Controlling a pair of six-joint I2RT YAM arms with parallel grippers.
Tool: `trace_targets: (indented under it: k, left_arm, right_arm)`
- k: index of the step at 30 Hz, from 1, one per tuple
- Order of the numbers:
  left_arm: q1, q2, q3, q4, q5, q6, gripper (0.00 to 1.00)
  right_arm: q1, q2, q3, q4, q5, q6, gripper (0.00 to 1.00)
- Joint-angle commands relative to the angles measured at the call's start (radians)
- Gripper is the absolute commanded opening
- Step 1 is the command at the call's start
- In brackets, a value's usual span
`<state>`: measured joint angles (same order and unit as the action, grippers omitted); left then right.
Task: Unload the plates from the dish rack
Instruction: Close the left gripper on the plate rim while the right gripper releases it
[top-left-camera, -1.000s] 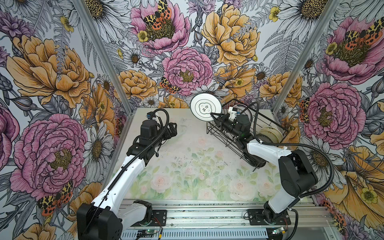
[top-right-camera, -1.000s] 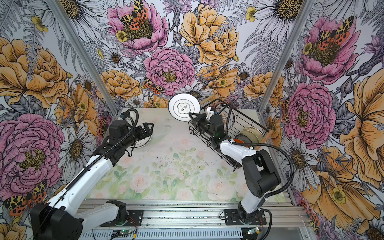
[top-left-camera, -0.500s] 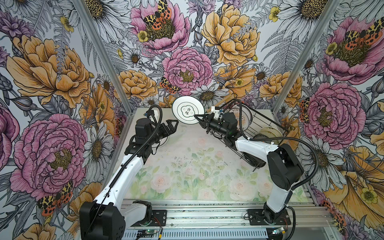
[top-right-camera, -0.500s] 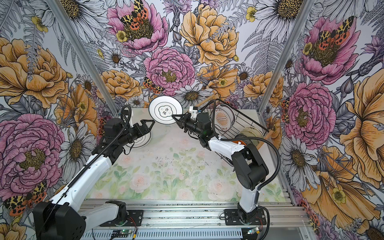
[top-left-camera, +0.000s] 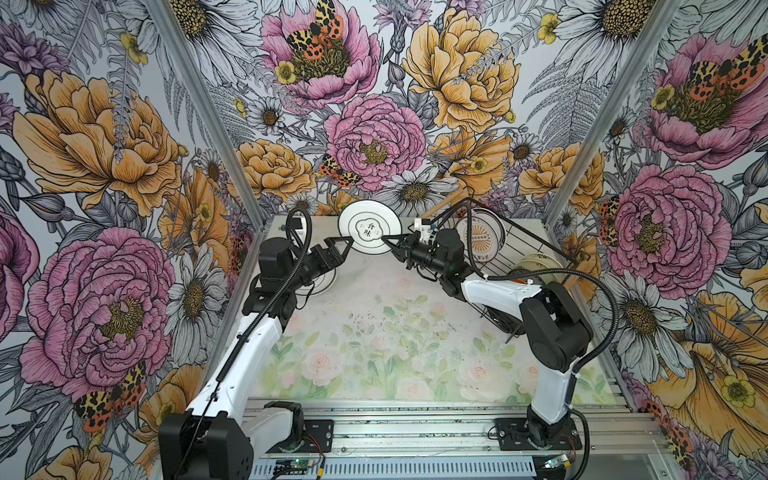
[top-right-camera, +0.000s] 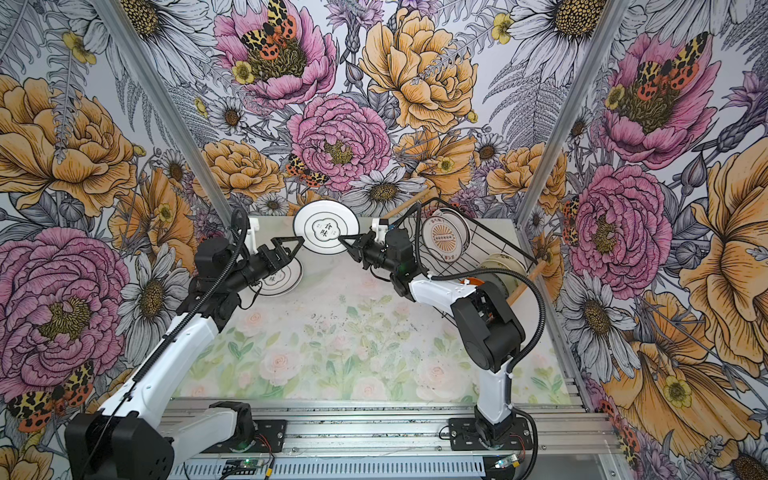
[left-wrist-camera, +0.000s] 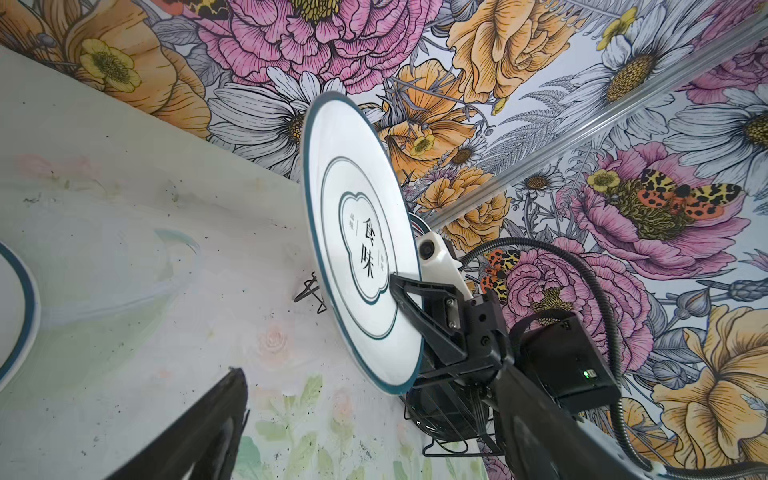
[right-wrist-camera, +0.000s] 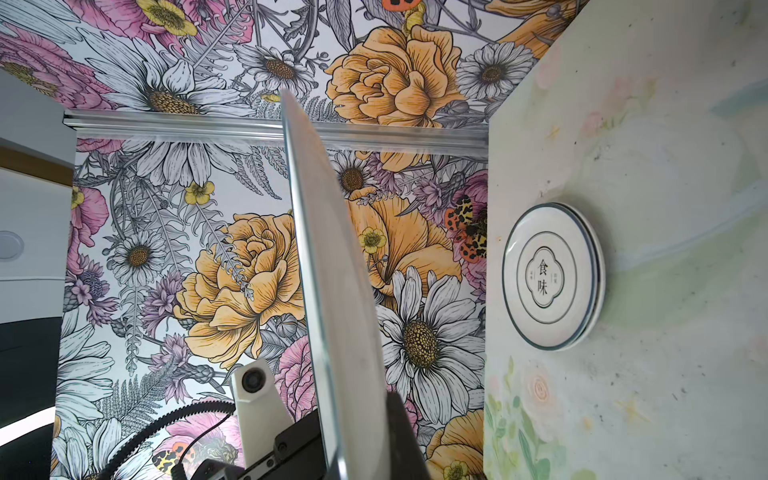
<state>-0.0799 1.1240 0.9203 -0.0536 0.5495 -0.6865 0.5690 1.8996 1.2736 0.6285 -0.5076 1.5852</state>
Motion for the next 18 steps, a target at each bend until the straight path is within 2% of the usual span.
trace_targets:
  k: [1,7,11,18]
  left_arm:
    - [0.036,0.028,-0.015,0.087,0.051,-0.053,0.92]
    - [0.04,0.129,0.039,0.158,0.076,-0.107,0.82]
    - [0.034,0.141,0.054,0.176,0.082,-0.122,0.76]
    - [0.035,0.148,0.057,0.142,0.084,-0.13,0.49]
  right_arm:
    - [0.012,0.008,0.058,0.071,-0.024,-0.015,0.0]
    - [0.024,0.008,0.061,0.059,-0.037,-0.041,0.0]
    - [0.034,0.006,0.059,0.038,-0.034,-0.08,0.0]
    - [0.049,-0.001,0.072,-0.018,-0.016,-0.171,0.0]
